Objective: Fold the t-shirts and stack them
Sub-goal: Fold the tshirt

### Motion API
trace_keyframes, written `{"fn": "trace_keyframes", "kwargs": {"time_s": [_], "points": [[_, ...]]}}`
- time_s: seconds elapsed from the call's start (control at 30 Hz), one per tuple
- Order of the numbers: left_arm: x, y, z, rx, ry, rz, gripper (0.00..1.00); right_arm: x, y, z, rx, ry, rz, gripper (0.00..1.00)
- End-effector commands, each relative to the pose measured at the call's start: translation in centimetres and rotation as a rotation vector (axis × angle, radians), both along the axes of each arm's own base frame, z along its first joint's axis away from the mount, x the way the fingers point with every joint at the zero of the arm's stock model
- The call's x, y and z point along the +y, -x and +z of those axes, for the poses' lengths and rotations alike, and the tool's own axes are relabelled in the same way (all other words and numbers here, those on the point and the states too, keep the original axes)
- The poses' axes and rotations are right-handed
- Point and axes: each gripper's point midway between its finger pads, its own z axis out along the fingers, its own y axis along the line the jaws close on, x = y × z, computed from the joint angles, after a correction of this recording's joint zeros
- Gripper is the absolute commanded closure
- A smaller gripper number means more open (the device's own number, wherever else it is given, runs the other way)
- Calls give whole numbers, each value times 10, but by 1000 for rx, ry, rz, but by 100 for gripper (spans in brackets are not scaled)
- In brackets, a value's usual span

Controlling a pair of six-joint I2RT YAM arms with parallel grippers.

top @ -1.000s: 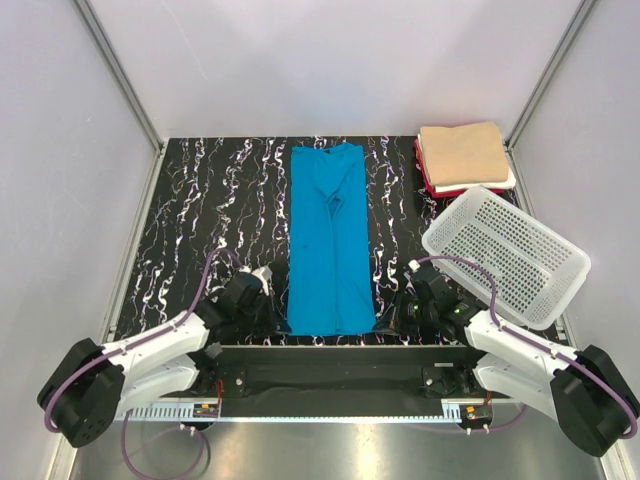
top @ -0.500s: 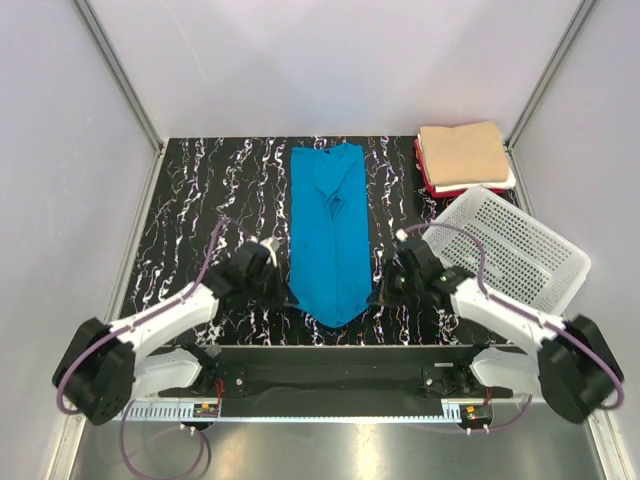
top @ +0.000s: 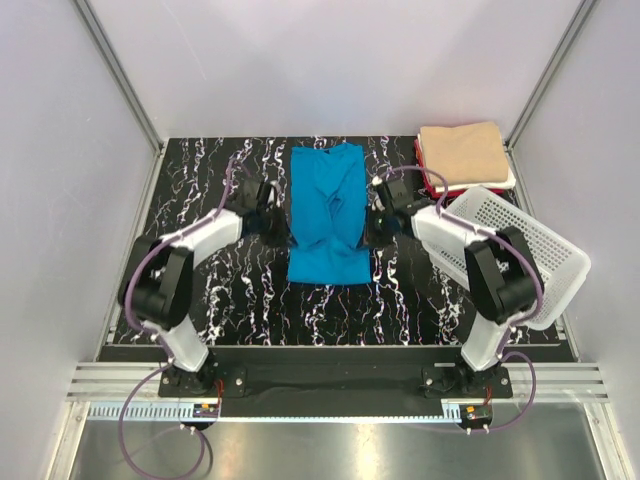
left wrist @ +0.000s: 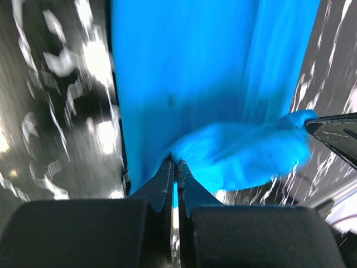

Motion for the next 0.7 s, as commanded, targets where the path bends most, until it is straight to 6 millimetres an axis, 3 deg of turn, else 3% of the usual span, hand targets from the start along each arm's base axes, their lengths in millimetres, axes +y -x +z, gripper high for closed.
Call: {"fn": "trace_keyframes", "kwargs": {"time_s": [0.0, 0.1, 0.17, 0.2, 0.3, 0.5, 0.63, 0.67], "points": [[-1, -44, 23, -66, 49, -25, 100, -4, -33, 12, -45, -2, 40, 100], [4, -73, 26, -73, 54, -1, 100, 2, -65, 34, -98, -29, 52, 100], [2, -89, 26, -77, 66, -11, 100, 2, -75, 35, -96, -20, 55, 100], [4, -94, 28, -76, 74, -11, 100, 4, -86, 47, -127, -31, 54, 100], [5, -108, 32, -94, 69, -19, 100, 8, -100, 58, -154, -41, 66, 100], [15, -127, 40, -109, 81, 8, 100, 3, -120, 65, -171, -49, 56, 100], [8, -146, 43, -124, 118, -18, 100, -4, -134, 63, -167, -54, 41, 100], [7, -153, 52, -144, 133, -20, 100, -8, -139, 58, -161, -50, 31, 100]]}}
